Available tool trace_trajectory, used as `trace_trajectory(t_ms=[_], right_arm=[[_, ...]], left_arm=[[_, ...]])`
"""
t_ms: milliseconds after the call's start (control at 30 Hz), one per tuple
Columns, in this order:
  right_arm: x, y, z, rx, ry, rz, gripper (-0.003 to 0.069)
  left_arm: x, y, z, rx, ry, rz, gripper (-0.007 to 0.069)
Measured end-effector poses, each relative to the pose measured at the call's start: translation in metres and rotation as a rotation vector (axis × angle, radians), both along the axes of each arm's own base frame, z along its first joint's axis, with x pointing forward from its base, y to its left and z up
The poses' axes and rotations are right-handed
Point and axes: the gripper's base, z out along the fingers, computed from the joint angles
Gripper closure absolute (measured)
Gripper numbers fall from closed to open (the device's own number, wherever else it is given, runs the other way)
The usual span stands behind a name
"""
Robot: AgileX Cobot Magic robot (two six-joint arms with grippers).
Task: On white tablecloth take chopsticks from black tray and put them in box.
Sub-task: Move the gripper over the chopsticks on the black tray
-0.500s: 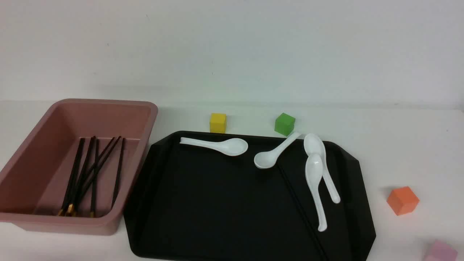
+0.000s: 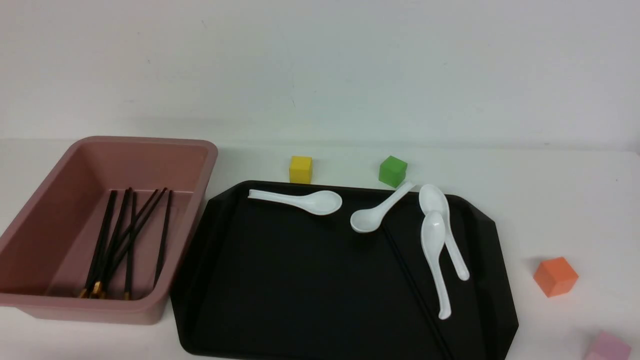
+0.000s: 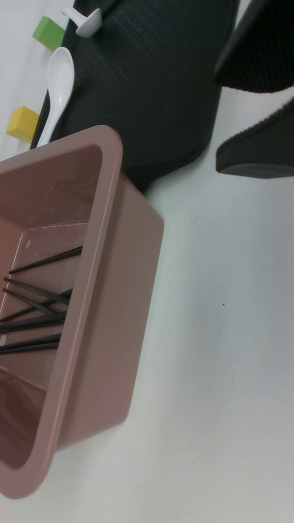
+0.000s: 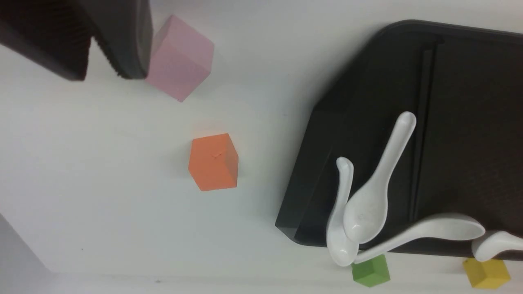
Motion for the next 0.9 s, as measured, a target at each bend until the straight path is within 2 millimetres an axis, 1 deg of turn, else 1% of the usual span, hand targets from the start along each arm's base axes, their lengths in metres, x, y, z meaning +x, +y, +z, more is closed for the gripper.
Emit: trace_trajectory(t_ms=[900], right_arm=[[0.0000,-0.0003,0.0000,-0.009,0.000,-0.001,0.0456]], left_arm=[[0.0000,0.0000,0.0000,0.000,0.000,0.000,0.0386]])
